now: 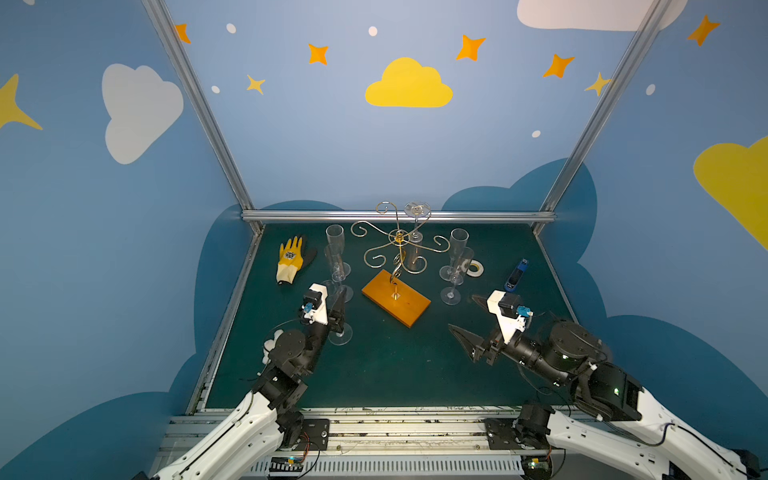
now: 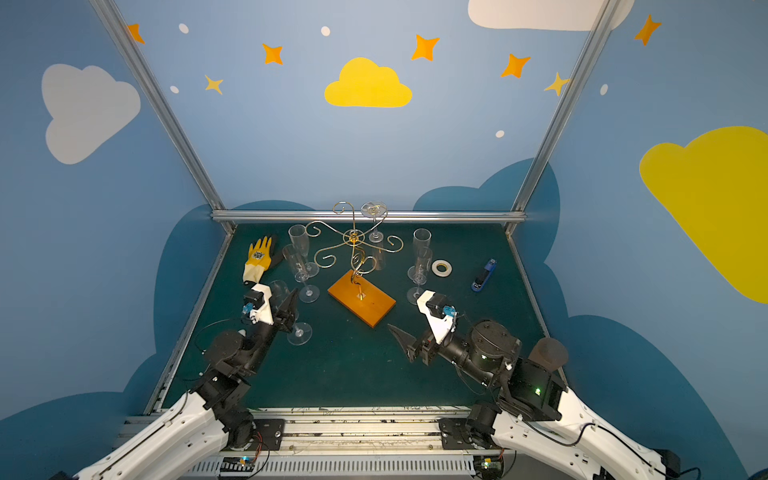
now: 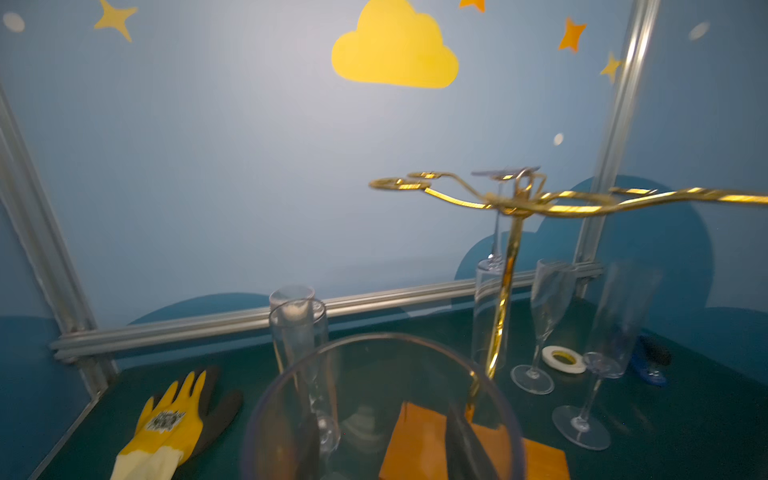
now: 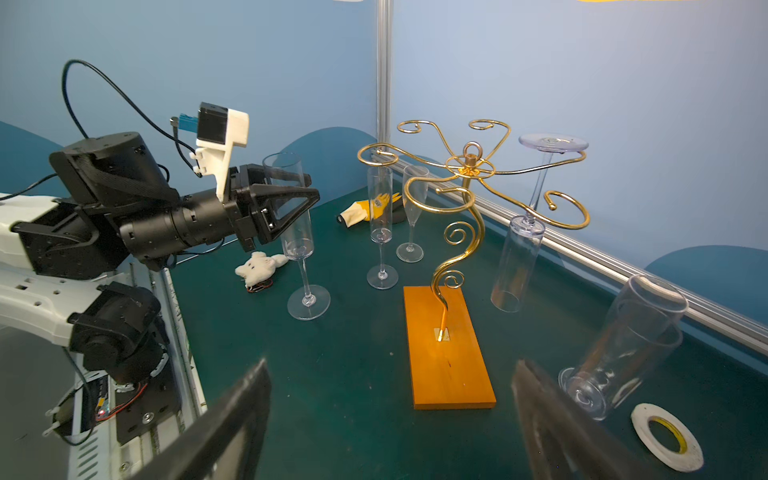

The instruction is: Take the wine glass off the wine glass rack

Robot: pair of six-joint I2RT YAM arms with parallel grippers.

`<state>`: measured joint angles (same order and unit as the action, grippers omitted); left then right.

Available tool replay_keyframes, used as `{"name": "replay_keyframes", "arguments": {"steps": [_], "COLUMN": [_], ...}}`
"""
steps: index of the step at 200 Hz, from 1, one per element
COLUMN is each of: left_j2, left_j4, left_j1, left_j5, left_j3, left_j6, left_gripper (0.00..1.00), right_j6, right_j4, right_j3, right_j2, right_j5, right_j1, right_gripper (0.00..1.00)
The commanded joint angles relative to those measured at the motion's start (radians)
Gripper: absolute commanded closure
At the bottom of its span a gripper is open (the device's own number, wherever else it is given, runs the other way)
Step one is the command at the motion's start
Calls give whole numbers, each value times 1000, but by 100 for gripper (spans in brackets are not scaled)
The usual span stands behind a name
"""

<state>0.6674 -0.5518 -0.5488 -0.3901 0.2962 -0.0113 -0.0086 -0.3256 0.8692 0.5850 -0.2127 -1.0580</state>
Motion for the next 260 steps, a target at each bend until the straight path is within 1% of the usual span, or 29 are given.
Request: {"name": "replay_keyframes", "arguments": {"steps": [1, 19, 34, 53, 96, 129, 158, 197, 260], "left_j2": [87, 178, 239, 326, 488, 544, 574, 653, 683], "left_j4": [-191, -249, -297, -335, -445, -493, -527, -585, -576], "left_j1": [68, 129, 158, 168, 169, 173, 182, 183, 184], "left_j5": [37, 80, 107, 132, 176, 155, 152, 154, 156], "left_j3": [-4, 7, 24, 63, 110, 117, 109, 109, 103], "left_j6": [26, 56, 63, 37, 31, 1, 30, 42, 33], "left_gripper": [56, 56, 55, 54, 54, 55, 55, 55, 55], "right_j6": [-20, -38, -53, -65, -70, -61, -50, -45, -45], "right_j4": [34, 58, 63, 61, 55, 52, 44, 46, 32], "right_j3": [-3, 1, 6, 11, -1, -14, -22, -29, -22], "right_j2": [10, 12, 12, 8, -11, -29, -43, -42, -40], "right_j5": [-88, -125, -152, -181, -223, -235, -246, -244, -243], "right_j1": [3, 5, 9, 12, 23, 30, 36, 43, 50], "right_gripper": [10, 10, 10, 10, 10, 10, 10, 10, 10]}}
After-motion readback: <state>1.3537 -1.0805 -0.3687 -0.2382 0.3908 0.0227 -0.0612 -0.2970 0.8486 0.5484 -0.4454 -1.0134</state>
